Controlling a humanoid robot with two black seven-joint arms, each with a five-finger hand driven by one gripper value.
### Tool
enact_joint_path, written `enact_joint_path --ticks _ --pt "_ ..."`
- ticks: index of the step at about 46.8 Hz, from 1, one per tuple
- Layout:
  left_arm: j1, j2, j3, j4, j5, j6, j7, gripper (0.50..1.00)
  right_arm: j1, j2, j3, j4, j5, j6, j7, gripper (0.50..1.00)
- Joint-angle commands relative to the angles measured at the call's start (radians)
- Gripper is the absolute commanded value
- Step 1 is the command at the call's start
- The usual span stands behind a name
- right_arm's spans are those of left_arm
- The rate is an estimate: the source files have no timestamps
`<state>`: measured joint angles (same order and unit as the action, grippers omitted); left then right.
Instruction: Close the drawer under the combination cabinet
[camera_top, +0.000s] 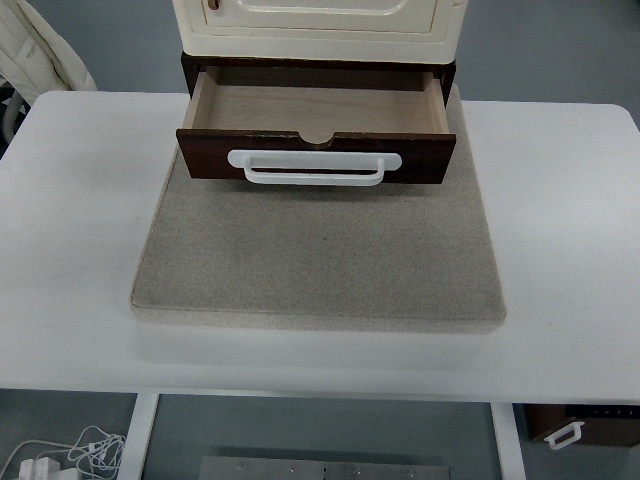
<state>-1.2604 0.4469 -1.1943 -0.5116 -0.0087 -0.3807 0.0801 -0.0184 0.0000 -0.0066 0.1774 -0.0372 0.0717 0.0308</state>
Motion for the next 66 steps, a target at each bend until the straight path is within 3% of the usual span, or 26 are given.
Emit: enact_joint_path --ticks 1,10,25,39,51,66 --pt "0.010 0.026 0.005 -0.074 -0.001 0.000 0.000 0.996 0.000 0.000 0.000 0.001 -0.001 0.000 0.000 0.952" --pt "0.015 0.093 0.059 -0.251 -0.001 0.003 -0.006 0.996 0.000 0.000 0.000 0.001 0.000 0.000 0.000 0.952" --pt "-0.002 0.180 0.222 -0.438 0.004 -0.010 -0.006 0.996 0.000 0.000 0.000 -0.001 0.000 0.000 0.000 0.952" --pt "-0.014 0.176 0.277 -0.648 0.174 0.003 -0.008 0.996 0.000 0.000 0.000 0.001 -0.001 0.000 0.000 0.952" --pt "-0.019 0.211 0.407 -0.880 0.262 0.043 0.009 0.996 0.000 0.000 0.000 0.001 0.000 0.000 0.000 0.952" --pt "-0.036 0.286 0.536 -1.009 0.357 0.029 0.020 0.996 0.000 0.000 0.000 0.001 -0.001 0.000 0.000 0.952"
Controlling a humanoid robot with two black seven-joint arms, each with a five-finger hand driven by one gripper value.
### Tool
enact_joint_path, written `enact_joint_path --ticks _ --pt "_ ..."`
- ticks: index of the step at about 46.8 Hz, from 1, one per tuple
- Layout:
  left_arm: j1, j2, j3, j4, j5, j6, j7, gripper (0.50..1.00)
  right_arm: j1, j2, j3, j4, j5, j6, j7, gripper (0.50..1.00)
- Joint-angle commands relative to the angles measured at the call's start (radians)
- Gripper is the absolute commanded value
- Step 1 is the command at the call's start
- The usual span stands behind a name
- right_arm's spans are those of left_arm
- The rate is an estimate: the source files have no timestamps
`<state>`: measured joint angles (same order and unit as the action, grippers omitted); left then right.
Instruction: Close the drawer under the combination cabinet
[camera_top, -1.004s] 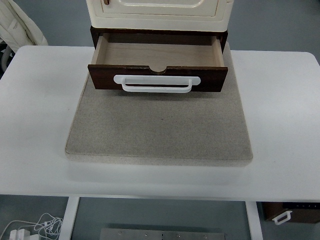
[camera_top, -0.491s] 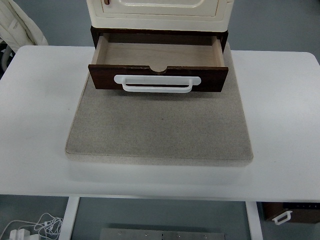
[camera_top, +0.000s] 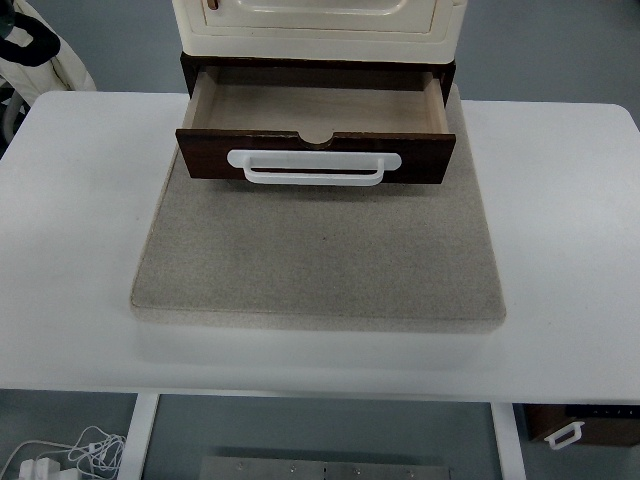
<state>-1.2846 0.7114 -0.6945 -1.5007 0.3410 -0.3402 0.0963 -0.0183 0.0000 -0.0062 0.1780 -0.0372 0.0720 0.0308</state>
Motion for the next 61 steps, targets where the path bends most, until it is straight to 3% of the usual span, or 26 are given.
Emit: enact_joint_path --ticks 1,13,27,36,46,52,61 --pt "-0.015 0.029 0.052 -0.026 0.012 -0.013 0.008 0.996 0.000 0.000 0.000 0.000 0.000 0.000 0.000 0.952" --pt "-0.041 0.042 0.127 -0.115 0.024 -0.022 0.069 0.996 0.000 0.000 0.000 0.000 -0.001 0.000 0.000 0.952" --pt "-0.058 0.056 0.239 -0.162 0.119 -0.112 0.103 0.996 0.000 0.000 0.000 -0.002 0.000 0.000 0.000 0.952" --pt "-0.067 0.051 0.296 -0.179 0.122 -0.217 0.134 0.996 0.000 0.000 -0.001 0.000 0.000 0.000 0.000 0.952" --pt "-0.065 0.039 0.381 -0.182 0.151 -0.237 0.186 0.996 0.000 0.000 0.000 0.000 0.000 0.000 0.000 0.952" --pt "-0.064 0.020 0.412 -0.179 0.177 -0.258 0.230 0.996 0.000 0.000 0.000 0.000 -0.001 0.000 0.000 0.952" --pt "-0.061 -0.027 0.447 -0.165 0.182 -0.271 0.348 0.996 0.000 0.000 0.000 0.000 -0.001 0.000 0.000 0.952"
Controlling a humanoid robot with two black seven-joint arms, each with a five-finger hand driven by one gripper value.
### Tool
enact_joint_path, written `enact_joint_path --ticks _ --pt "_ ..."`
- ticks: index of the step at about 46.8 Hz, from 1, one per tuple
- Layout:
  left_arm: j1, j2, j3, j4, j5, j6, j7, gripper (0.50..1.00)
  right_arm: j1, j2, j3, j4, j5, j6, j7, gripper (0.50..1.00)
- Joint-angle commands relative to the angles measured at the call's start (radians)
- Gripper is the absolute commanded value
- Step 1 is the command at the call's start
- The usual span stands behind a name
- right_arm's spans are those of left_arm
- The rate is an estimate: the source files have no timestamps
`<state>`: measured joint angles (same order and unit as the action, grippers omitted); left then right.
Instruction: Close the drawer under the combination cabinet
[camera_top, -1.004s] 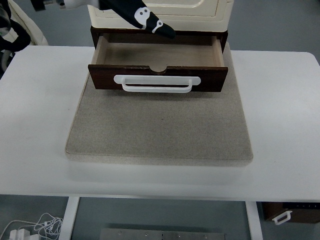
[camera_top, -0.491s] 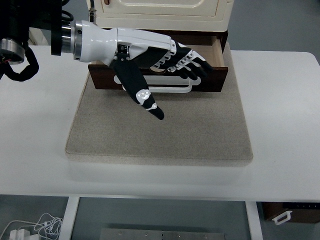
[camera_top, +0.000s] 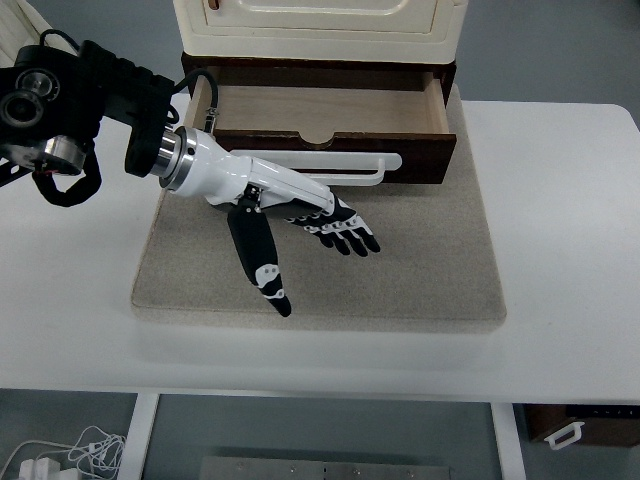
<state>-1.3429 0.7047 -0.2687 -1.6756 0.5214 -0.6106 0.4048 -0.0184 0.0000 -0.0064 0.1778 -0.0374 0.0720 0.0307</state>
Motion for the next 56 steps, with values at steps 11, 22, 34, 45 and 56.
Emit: enact_joint_path --ticks 11,22,34,45,56 --pt "-0.028 -0.051 0.043 0.037 0.005 0.000 0.150 0.999 0.000 0.000 0.000 0.000 0.001 0.000 0.000 0.952" --pt "-0.055 -0.103 0.045 0.106 0.014 0.000 0.206 0.996 0.000 0.000 -0.001 0.000 0.001 0.000 0.000 0.952" --pt "-0.053 -0.145 0.045 0.177 0.068 0.000 0.206 0.999 0.000 0.000 0.000 0.000 -0.001 0.000 0.000 0.952" --pt "-0.062 -0.146 0.045 0.200 0.098 0.000 0.206 0.996 0.000 0.000 0.000 -0.001 0.001 0.000 0.000 0.952" --pt "-0.079 -0.146 0.046 0.218 0.117 0.000 0.206 0.996 0.000 0.000 0.000 0.000 -0.001 0.000 0.000 0.952"
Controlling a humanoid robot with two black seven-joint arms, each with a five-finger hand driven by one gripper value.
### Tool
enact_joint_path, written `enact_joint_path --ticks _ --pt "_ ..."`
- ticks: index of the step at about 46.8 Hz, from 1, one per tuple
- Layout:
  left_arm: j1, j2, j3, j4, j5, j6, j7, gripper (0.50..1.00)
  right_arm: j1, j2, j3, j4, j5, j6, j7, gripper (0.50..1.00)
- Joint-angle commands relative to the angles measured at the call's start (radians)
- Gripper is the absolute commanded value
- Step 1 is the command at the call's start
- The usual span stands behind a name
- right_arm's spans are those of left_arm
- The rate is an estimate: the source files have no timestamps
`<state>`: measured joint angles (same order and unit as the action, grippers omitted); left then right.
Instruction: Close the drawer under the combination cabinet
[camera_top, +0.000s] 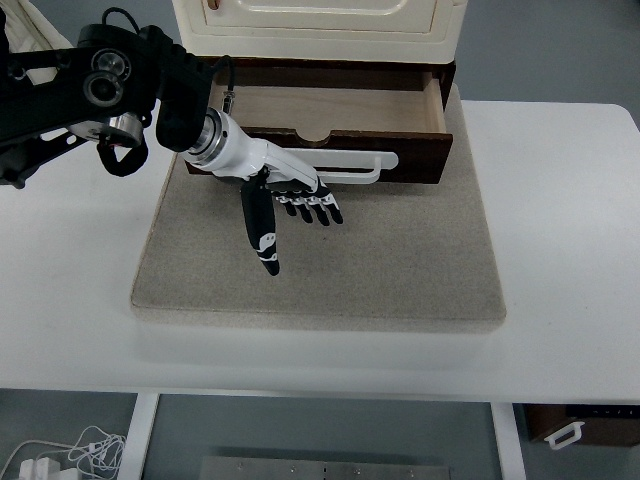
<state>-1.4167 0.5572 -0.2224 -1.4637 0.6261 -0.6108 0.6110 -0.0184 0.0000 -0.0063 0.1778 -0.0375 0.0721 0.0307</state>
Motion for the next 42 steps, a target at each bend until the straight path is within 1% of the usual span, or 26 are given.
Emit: enact_joint_path --ticks 1,11,17,22,42 --pt "-0.005 0.001 0.000 0.008 0.015 0.000 0.000 0.996 0.000 0.000 0.000 0.000 0.001 0.000 0.000 0.952" --pt "-0.019 0.000 -0.002 0.049 0.023 0.000 0.000 0.996 0.000 0.000 0.000 0.000 0.001 0.000 0.000 0.952" --pt "-0.021 -0.039 0.000 0.106 0.027 0.000 0.000 0.996 0.000 0.000 0.000 0.000 0.001 0.000 0.000 0.952" --pt "-0.021 -0.045 -0.005 0.144 0.047 0.000 0.000 0.996 0.000 0.000 0.000 0.000 0.001 0.000 0.000 0.952" --pt "-0.018 -0.085 -0.014 0.229 0.070 0.000 0.000 0.996 0.000 0.000 -0.001 0.000 0.001 0.000 0.000 0.952"
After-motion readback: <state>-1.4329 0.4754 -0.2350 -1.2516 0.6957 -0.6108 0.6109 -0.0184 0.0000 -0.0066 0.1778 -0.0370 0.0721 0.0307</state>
